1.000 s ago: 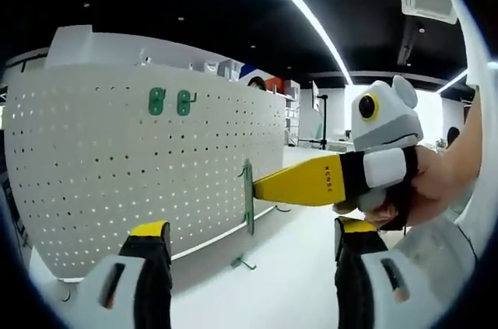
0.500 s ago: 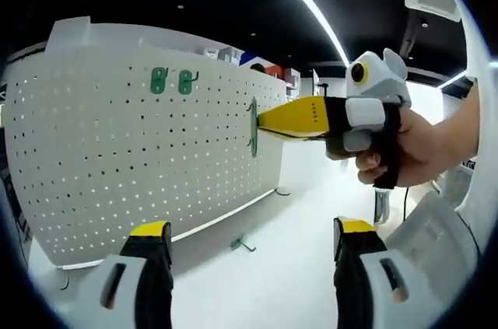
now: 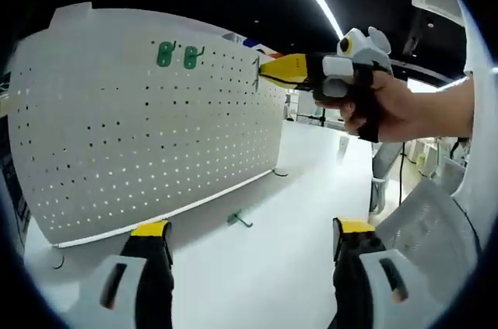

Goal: Insert the hook assembly into the mounting plate slot until the hook locks in place.

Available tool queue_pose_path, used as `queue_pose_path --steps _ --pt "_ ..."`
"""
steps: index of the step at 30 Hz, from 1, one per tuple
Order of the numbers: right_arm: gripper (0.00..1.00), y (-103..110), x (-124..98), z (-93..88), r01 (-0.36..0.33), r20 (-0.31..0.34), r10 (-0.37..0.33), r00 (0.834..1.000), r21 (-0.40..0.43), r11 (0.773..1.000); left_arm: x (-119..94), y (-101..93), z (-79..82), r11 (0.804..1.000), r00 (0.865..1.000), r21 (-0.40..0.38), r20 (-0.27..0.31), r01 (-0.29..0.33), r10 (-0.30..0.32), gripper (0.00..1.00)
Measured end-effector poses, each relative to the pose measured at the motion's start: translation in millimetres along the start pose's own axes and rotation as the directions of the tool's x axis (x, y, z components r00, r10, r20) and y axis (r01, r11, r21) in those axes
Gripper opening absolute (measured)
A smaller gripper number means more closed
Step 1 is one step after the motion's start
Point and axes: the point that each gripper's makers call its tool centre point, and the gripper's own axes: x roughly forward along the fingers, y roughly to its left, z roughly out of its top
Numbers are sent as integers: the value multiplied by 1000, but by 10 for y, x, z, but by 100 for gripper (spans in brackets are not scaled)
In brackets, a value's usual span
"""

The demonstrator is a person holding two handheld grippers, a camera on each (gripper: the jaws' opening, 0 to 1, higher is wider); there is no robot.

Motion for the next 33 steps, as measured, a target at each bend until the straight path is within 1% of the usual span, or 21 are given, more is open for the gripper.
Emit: queue_pose_path --steps 5,14,22,33 --pt "0 -156 5 97 42 20 -42 999 -6 999 -38 1 -101 1000 1000 -25 -23 4 -5 86" --pt "0 -390 46 249 105 34 -104 994 -31 994 -93 -1 -218 999 998 -34 -54 8 -10 84" --pt "0 -595 139 394 166 47 -164 985 -53 985 -122 13 -284 999 998 -39 -65 1 -3 84" --pt "0 -790 300 549 235 70 -230 971 -71 969 -133 5 -352 999 996 -40 -84 1 -5 84"
